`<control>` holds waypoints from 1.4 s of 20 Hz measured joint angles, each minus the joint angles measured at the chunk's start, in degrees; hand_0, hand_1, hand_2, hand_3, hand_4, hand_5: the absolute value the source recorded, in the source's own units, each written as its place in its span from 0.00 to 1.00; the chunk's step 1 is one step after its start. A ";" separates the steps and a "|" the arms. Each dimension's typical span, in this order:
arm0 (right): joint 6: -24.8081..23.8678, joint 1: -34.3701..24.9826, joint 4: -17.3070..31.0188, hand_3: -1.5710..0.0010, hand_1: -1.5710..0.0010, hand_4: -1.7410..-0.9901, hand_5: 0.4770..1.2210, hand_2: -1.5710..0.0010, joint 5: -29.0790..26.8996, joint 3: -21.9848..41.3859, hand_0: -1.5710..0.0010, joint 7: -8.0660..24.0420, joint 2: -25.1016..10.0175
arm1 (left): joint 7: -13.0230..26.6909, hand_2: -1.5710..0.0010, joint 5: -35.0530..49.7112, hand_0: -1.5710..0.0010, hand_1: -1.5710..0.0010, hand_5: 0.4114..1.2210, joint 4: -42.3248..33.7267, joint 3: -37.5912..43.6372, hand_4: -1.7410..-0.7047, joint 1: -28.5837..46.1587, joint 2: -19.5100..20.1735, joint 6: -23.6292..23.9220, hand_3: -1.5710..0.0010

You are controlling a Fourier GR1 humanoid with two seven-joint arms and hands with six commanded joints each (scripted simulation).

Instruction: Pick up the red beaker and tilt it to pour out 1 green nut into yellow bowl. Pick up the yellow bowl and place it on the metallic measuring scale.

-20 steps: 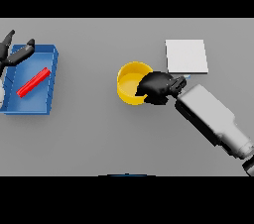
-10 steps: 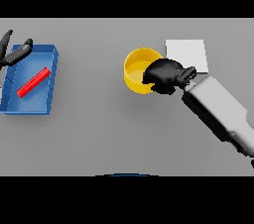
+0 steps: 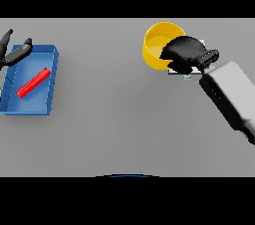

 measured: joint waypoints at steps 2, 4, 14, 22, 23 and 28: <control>-2.34 -0.41 3.41 0.27 0.00 0.00 1.00 0.01 0.57 -0.78 0.00 -0.83 -1.00 | 0.93 1.00 -0.03 1.00 1.00 0.41 -0.35 0.02 0.86 0.24 -0.04 0.23 1.00; -4.85 -1.24 7.05 0.26 0.00 0.00 1.00 0.01 1.15 -1.32 0.00 -1.33 -1.14 | 1.04 1.00 -0.01 1.00 1.00 0.43 -0.89 -0.06 0.86 0.52 0.15 0.05 1.00; -12.21 -4.98 25.20 0.16 0.00 0.00 1.00 0.10 1.65 -3.87 0.00 -4.38 0.44 | 3.89 1.00 -0.28 1.00 1.00 0.48 -1.86 -0.50 0.85 0.65 -0.35 0.55 1.00; -14.00 -5.46 32.25 0.10 0.00 0.00 1.00 0.12 1.87 -3.97 0.00 -4.96 2.42 | 4.85 1.00 -0.24 1.00 1.00 0.47 -1.81 -0.45 0.87 -0.24 0.29 -0.15 1.00; -14.14 -5.89 32.99 0.08 0.00 0.00 1.00 0.13 1.98 -4.00 0.00 -5.06 2.64 | 4.18 1.00 -0.28 1.00 1.00 0.46 -2.30 -0.85 0.87 0.57 -0.15 -0.06 1.00; -13.15 -5.80 32.47 0.48 0.28 0.20 0.80 0.36 1.19 -4.48 0.15 -4.52 2.32 | 3.84 1.00 -0.09 1.00 1.00 0.45 -2.22 -0.71 0.87 0.75 -0.21 -0.09 1.00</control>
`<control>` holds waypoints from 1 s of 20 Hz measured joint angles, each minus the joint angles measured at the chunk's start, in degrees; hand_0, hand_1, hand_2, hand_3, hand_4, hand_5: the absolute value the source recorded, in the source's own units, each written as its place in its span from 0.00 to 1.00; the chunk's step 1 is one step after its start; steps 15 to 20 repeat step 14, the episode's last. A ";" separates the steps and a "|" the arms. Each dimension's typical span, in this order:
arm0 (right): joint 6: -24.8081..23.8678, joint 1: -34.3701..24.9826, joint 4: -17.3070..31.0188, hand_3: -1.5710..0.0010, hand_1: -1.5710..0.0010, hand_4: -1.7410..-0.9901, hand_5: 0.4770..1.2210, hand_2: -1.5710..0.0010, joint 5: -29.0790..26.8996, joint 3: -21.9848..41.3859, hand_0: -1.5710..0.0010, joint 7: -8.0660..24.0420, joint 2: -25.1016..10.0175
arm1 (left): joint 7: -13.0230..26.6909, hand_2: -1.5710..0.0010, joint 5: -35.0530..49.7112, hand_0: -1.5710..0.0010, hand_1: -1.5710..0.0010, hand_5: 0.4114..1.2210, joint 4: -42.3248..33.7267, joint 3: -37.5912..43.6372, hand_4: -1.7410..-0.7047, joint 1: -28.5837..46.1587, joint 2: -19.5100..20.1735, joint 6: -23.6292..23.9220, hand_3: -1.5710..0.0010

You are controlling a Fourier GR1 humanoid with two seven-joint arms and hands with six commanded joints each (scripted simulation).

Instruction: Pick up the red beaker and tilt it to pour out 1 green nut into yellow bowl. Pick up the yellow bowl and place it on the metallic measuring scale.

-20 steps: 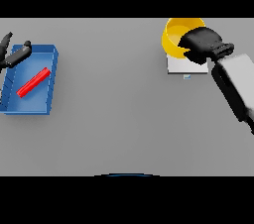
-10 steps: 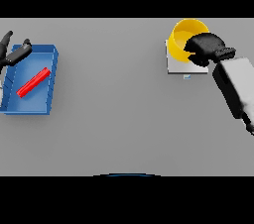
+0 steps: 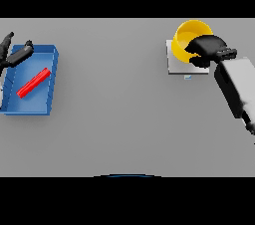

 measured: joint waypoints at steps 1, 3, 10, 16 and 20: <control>0.41 0.40 -0.12 0.56 0.39 0.24 0.72 0.46 -0.64 -0.42 0.27 0.37 0.29 | 0.20 1.00 0.02 1.00 1.00 0.44 -0.15 -0.08 0.88 -0.48 0.11 -0.22 1.00; 1.68 0.88 -0.16 0.70 0.57 0.30 0.60 0.63 -1.71 -1.24 0.52 1.11 0.14 | 0.47 1.00 -0.37 1.00 1.00 0.44 0.64 0.24 0.87 -0.59 0.48 0.13 1.00; 3.05 0.57 0.09 0.93 0.90 0.43 0.45 0.92 -1.41 -0.67 0.90 0.85 -0.04 | 0.88 1.00 -0.23 1.00 1.00 0.42 0.77 -0.03 0.87 -0.89 -0.65 0.68 1.00; 4.51 -0.34 1.28 0.97 0.96 0.47 0.41 0.97 -1.13 -0.45 0.96 2.00 0.21 | 0.92 1.00 -0.21 1.00 1.00 0.43 0.66 0.03 0.88 -1.05 0.09 -0.01 1.00; 4.51 -0.34 1.28 0.97 0.96 0.47 0.41 0.97 -1.13 -0.45 0.96 2.00 0.21 | 0.92 1.00 -0.21 1.00 1.00 0.43 0.66 0.03 0.88 -1.05 0.09 -0.01 1.00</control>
